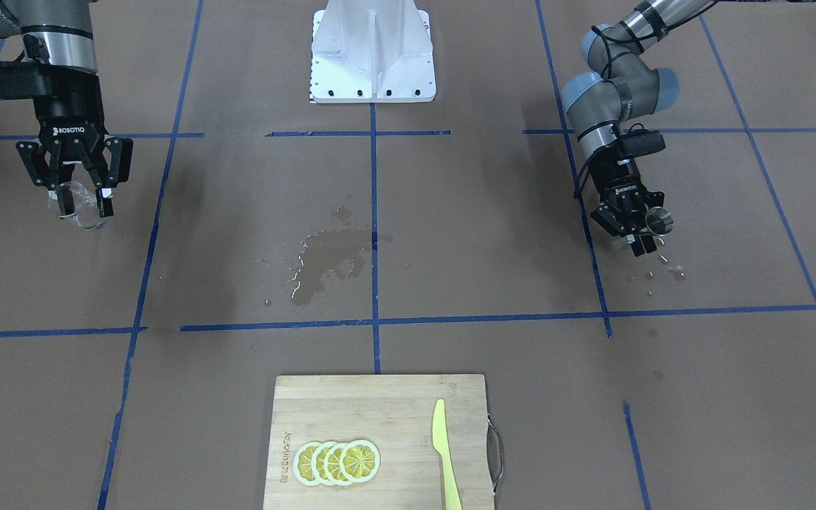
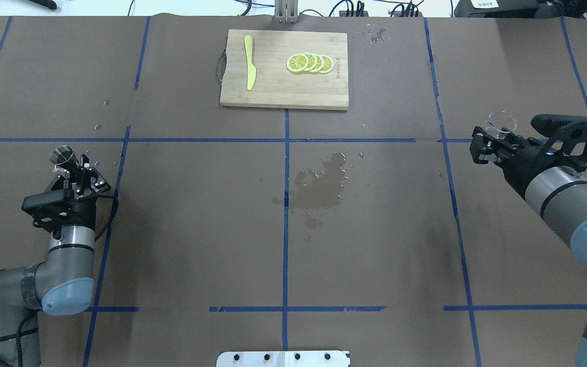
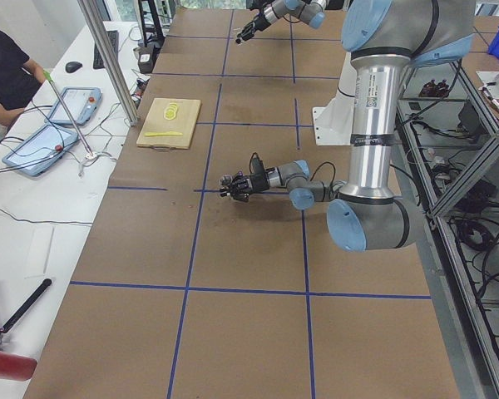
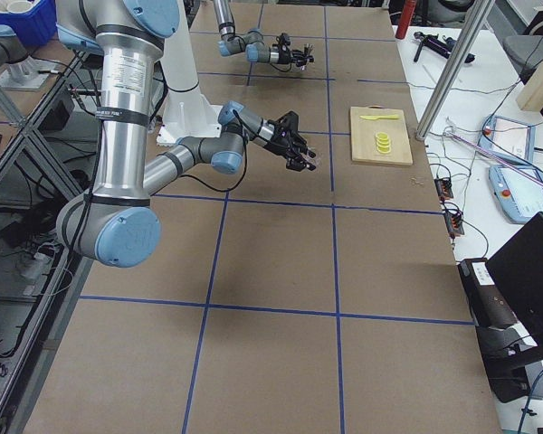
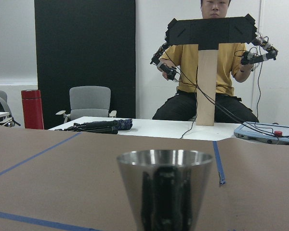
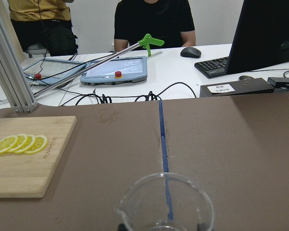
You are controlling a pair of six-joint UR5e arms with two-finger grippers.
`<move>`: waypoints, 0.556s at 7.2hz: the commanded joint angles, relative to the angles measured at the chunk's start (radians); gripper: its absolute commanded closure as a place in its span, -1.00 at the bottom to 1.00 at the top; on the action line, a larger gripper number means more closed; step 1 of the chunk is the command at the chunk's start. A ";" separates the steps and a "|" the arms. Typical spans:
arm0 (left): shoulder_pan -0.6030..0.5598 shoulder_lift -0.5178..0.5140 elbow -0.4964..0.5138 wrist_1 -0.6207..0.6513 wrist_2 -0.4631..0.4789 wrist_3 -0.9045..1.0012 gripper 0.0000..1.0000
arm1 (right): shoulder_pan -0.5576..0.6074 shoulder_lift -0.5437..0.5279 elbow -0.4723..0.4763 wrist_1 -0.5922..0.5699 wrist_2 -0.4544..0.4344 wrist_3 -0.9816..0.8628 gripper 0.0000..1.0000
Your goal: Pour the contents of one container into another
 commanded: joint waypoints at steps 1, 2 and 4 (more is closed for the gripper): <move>0.001 -0.007 0.009 0.000 0.000 0.000 0.72 | -0.002 0.001 -0.004 0.000 -0.003 0.000 1.00; 0.001 -0.007 0.009 0.000 0.000 0.000 0.59 | -0.002 0.000 -0.006 0.000 -0.006 0.002 1.00; 0.001 -0.007 0.006 -0.001 0.000 0.000 0.50 | -0.025 -0.023 -0.011 0.006 -0.043 0.018 1.00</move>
